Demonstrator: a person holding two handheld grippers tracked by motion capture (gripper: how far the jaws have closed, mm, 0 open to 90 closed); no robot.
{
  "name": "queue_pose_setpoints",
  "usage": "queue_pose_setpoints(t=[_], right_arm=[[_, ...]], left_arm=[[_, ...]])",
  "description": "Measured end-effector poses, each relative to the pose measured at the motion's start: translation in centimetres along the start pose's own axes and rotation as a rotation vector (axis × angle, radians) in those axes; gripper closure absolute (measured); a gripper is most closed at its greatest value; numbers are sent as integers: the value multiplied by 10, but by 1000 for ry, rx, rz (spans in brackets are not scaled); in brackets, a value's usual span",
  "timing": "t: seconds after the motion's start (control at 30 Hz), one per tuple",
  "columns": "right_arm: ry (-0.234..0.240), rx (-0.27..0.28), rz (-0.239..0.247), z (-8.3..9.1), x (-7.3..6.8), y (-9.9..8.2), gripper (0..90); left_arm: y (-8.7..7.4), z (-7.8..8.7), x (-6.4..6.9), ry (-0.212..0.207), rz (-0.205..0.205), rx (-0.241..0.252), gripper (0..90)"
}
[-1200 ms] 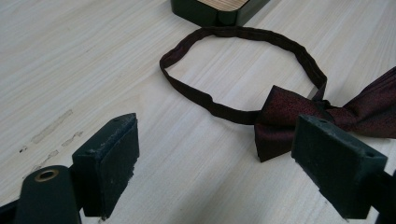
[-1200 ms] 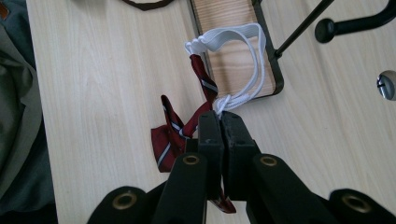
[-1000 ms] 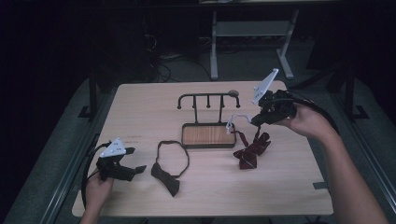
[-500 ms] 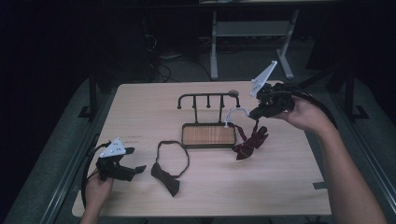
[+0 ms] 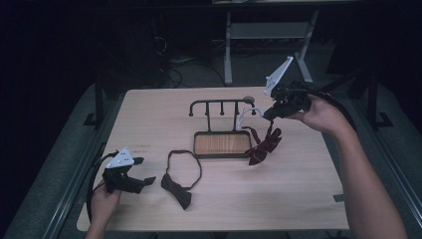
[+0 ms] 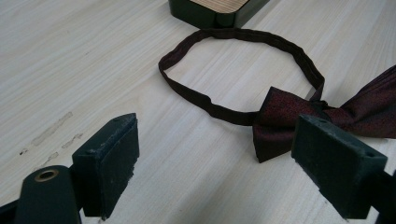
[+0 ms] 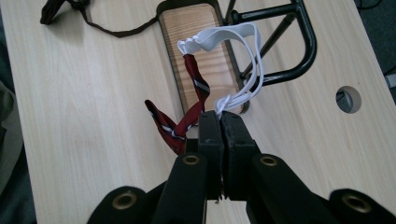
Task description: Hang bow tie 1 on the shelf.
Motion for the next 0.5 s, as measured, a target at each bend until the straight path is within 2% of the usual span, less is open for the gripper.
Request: queue_pose_setpoints(t=[0.5], right_arm=[[-22, -17, -69, -2, 25, 0, 873]], left_arm=[[1, 0, 0, -2, 1, 4, 147]])
Point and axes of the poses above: each handheld gripper's, and its own axes: z roughly backward along the jaws, y roughly out of its top, x roughly to its right, the point moved 8 cm from there along -z, roughly forward along the jaws, and after that the axes turned 1 degree about -z, right-handed, at the moved point
